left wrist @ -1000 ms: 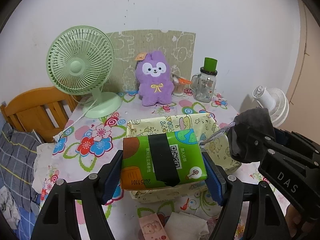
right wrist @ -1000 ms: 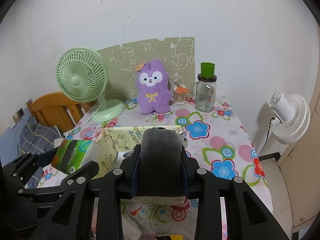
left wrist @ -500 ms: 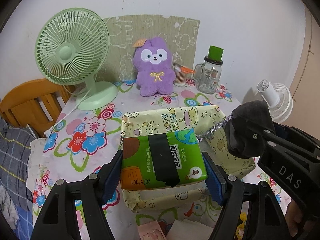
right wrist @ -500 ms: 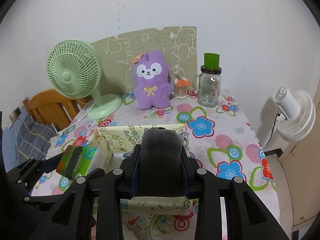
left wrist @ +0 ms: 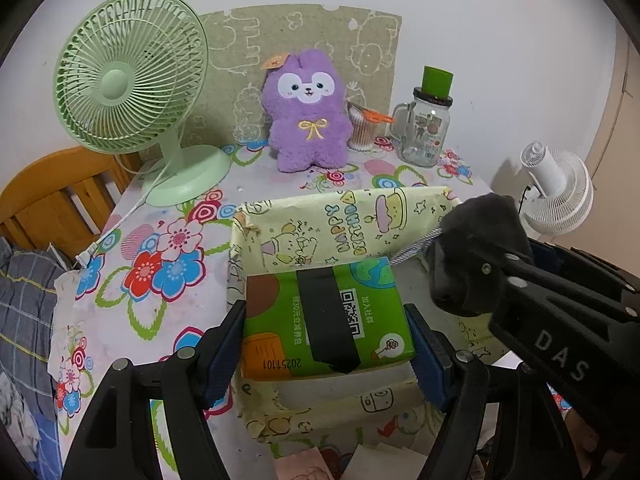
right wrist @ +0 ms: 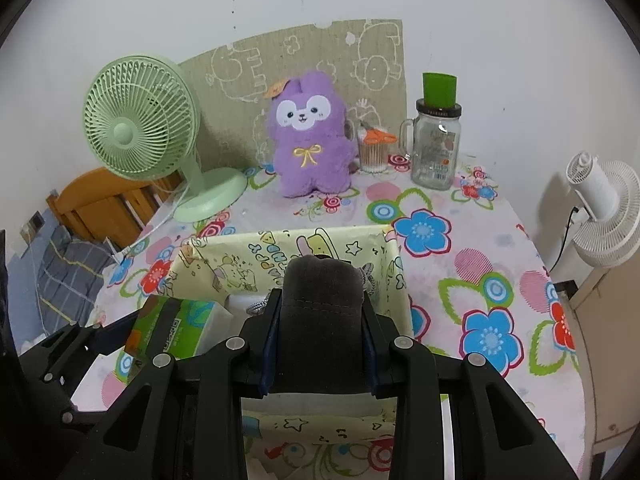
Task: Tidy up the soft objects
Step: 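Carry the tissue pack with the left tool while the right tool carries the gray cloth into the box, then open both tools and pull them back out of the fabric box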
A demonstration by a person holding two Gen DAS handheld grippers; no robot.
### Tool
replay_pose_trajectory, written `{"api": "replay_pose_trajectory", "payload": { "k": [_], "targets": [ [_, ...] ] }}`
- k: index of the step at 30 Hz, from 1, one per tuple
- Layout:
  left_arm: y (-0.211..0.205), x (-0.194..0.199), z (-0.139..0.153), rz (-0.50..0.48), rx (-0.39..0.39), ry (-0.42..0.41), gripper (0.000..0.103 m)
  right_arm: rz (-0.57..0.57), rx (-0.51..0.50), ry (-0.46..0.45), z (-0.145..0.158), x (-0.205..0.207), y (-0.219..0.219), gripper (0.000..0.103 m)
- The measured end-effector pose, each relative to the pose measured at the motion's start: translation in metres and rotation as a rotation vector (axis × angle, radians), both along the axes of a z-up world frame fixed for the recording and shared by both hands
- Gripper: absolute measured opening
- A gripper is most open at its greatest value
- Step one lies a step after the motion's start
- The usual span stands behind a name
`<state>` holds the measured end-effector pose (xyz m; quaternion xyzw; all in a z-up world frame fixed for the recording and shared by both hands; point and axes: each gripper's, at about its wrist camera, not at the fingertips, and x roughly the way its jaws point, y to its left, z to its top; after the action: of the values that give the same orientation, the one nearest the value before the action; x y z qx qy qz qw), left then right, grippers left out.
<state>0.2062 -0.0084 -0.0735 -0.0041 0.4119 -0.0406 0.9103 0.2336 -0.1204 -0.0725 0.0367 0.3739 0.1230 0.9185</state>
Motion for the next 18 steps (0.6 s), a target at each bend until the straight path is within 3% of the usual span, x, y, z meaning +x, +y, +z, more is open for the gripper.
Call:
{"api": "replay_pose_trajectory", "payload": {
  "k": [5,8,10,12,18],
  "targets": [
    [-0.002,0.002,-0.004,-0.002,0.008,0.015,0.080,0.015,0.013,0.027,-0.007,0.004,0.001,0.039],
    [-0.002,0.002,-0.005,-0.007,0.001,0.017,0.085,0.016,-0.002,0.048,-0.011,0.005,0.003,0.052],
    [-0.004,0.001,-0.004,-0.014,0.002,0.014,0.089,0.012,0.003,0.053,-0.013,0.003,0.003,0.066],
    [-0.005,0.000,-0.003,-0.020,0.007,0.011,0.090,0.008,0.010,0.057,-0.013,0.001,0.001,0.071],
    [-0.005,-0.006,0.000,-0.003,0.017,0.000,0.096,-0.004,-0.014,0.064,-0.012,-0.005,-0.001,0.072]
  ]
}}
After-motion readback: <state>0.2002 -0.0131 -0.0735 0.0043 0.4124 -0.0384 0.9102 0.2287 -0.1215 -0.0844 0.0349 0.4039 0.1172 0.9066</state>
